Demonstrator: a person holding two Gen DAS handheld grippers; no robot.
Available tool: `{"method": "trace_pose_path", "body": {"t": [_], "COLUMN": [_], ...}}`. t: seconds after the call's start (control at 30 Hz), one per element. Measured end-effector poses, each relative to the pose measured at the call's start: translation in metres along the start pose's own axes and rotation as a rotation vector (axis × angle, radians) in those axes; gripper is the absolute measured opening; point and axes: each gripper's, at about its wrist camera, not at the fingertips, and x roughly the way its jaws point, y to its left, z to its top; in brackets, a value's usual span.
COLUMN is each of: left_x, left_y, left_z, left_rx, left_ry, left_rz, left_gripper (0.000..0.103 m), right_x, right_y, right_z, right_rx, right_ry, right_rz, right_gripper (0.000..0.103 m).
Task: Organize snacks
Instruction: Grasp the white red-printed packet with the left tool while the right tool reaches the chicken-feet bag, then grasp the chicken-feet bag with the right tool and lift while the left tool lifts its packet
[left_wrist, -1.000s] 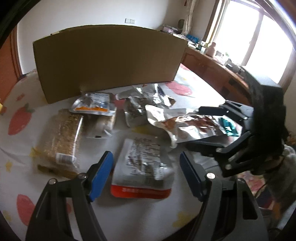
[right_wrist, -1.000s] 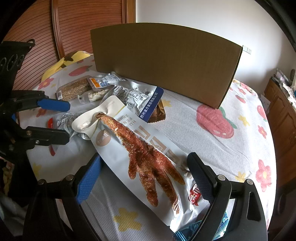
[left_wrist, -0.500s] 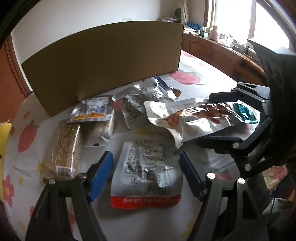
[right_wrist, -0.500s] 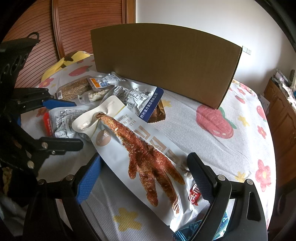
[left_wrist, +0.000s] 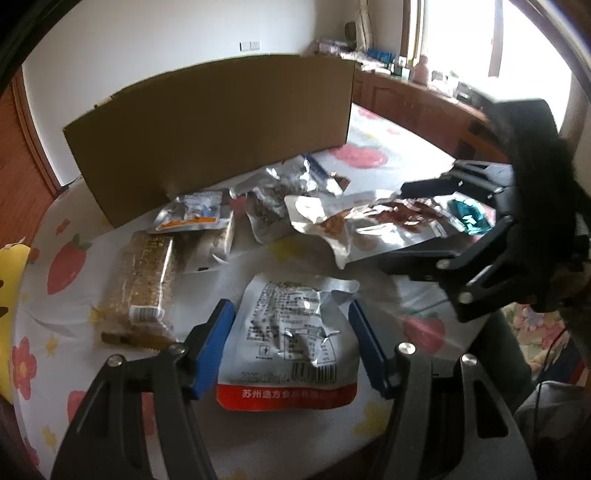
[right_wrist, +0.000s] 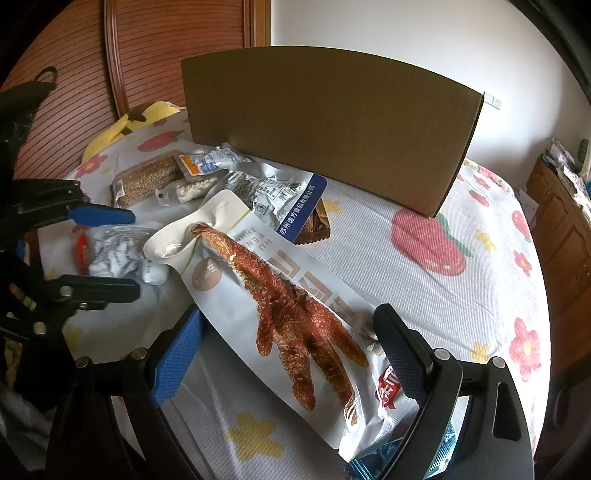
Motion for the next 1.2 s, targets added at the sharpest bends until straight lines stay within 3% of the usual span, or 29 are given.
{"method": "trace_pose_path", "body": {"t": [0.33, 0.77, 0.9, 1.0, 1.2], "left_x": [-0.022, -0.015, -0.014, -0.015, -0.017], "left_y": [0.015, 0.027, 0.028, 0.028, 0.029], "left_z": [0.000, -0.005, -0.005, -0.005, -0.005], "left_rx": [-0.068, -0.133, -0.136, -0.139, -0.140], "left_ry": [-0.075, -0.076, -0.071, -0.075, -0.084], "left_rz": [-0.016, -0.039, -0.040, -0.042, -0.040], "left_gripper": [0.063, 0.063, 0.063, 0.063, 0.063], "right_x": [0.008, 0.024, 0.015, 0.010, -0.003], "right_y": [0.000, -0.011, -0.006, -0.003, -0.009], "right_z": [0.016, 0.032, 0.028, 0.026, 0.021], "right_rx": [-0.043, -0.072, -0.090, -0.103, -0.088], "right_ry": [0.063, 0.084, 0.064, 0.045, 0.021], "right_rz": [0.005, 0.054, 0.037, -0.022, -0.039], "right_gripper": [0.093, 0.092, 0.069, 0.053, 0.044]}}
